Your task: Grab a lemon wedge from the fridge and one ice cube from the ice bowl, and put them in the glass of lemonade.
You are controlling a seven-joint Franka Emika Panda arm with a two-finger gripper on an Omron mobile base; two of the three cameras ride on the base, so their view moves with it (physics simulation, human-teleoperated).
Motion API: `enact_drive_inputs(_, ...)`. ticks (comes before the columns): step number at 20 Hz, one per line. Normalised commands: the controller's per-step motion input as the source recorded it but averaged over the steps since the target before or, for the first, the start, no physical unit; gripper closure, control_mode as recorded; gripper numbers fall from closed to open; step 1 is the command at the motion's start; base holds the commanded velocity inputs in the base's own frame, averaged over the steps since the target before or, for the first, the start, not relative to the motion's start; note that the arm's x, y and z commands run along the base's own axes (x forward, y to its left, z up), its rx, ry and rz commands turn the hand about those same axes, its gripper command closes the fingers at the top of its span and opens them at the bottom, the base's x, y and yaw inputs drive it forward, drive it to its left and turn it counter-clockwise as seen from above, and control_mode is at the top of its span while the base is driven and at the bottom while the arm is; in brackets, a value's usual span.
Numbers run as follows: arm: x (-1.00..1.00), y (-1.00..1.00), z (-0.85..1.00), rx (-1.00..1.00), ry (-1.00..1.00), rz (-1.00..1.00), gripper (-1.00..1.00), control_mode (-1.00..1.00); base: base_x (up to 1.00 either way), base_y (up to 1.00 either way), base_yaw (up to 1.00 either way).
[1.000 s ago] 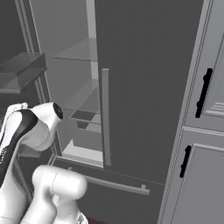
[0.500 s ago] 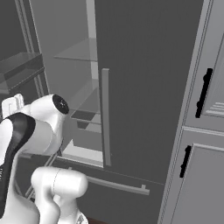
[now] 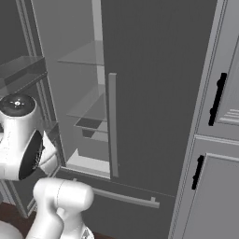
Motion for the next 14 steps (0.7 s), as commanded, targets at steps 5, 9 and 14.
enact_drive_inputs(5,0.0,-0.77,-0.04,-0.73,-0.41,-0.06,-1.0,-1.0,0.0,0.0,0.0)
enact_drive_inputs(9,0.38,-0.25,0.0,-0.26,-0.11,-0.05,-1.0,-1.0,0.0,0.0,0.0)
enact_drive_inputs(14,0.91,-0.33,0.0,0.0,0.0,-0.01,-1.0,-1.0,0.0,0.0,0.0)
